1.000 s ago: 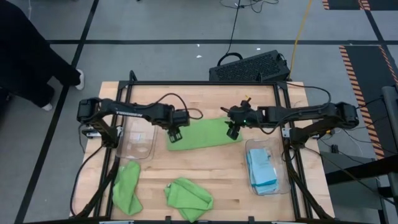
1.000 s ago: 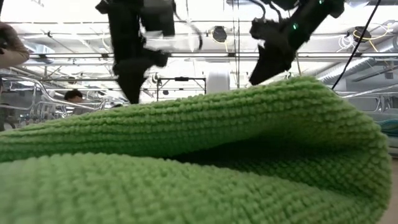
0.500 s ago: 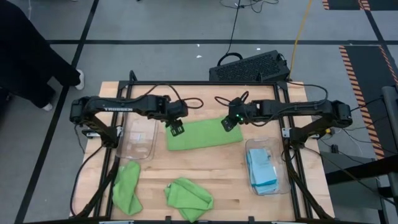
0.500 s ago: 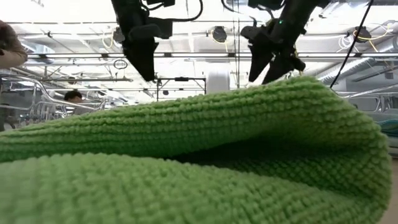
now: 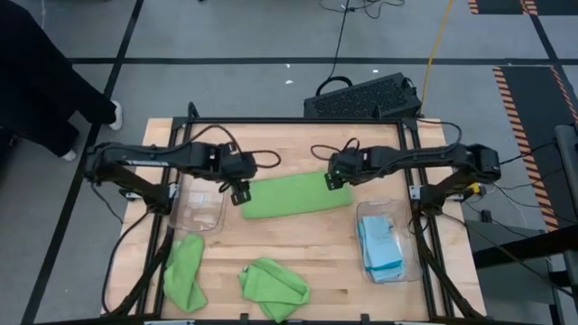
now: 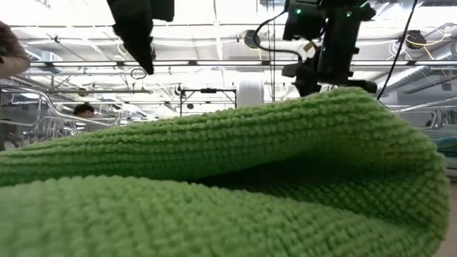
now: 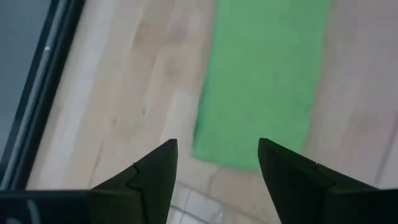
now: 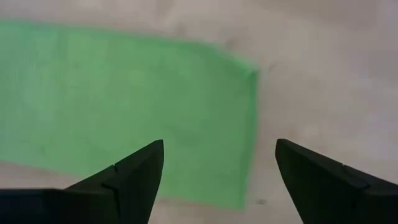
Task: Sort microfiber towel by color & place in baskets
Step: Fold the top green microfiber towel
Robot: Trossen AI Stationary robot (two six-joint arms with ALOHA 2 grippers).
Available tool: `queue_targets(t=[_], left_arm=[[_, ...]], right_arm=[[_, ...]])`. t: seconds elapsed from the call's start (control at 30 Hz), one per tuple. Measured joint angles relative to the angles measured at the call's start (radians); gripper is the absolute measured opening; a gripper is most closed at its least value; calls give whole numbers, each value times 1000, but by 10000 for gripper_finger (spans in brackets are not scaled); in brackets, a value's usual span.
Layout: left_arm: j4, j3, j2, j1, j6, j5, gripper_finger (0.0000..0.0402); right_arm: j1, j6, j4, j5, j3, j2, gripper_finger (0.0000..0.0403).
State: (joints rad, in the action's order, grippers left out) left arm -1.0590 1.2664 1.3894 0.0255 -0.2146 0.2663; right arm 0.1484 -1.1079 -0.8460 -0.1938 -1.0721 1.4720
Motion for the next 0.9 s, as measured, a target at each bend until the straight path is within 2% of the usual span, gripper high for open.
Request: queue_targets(t=[0.1, 0.17, 0.47, 0.57, 0.7, 0.9], left_arm=[[66, -30, -1, -34, 13, -4, 228], [38, -44, 4, -56, 20, -6, 228], [34, -92, -5, -133, 2, -2, 228], [5, -95, -2, -138, 2, 41, 228], [-51, -95, -12, -136, -32, 120, 228], [-139, -95, -39, -131, -54, 128, 228]], right_arm=[[-15, -22, 25, 21, 0, 48, 298], [-8, -28, 28, 35, 0, 68, 298], [103, 84, -68, 89, 3, 121, 295], [141, 113, 0, 155, 36, 130, 288], [172, 95, 175, 265, 121, 131, 280], [177, 40, 226, 254, 199, 128, 274]])
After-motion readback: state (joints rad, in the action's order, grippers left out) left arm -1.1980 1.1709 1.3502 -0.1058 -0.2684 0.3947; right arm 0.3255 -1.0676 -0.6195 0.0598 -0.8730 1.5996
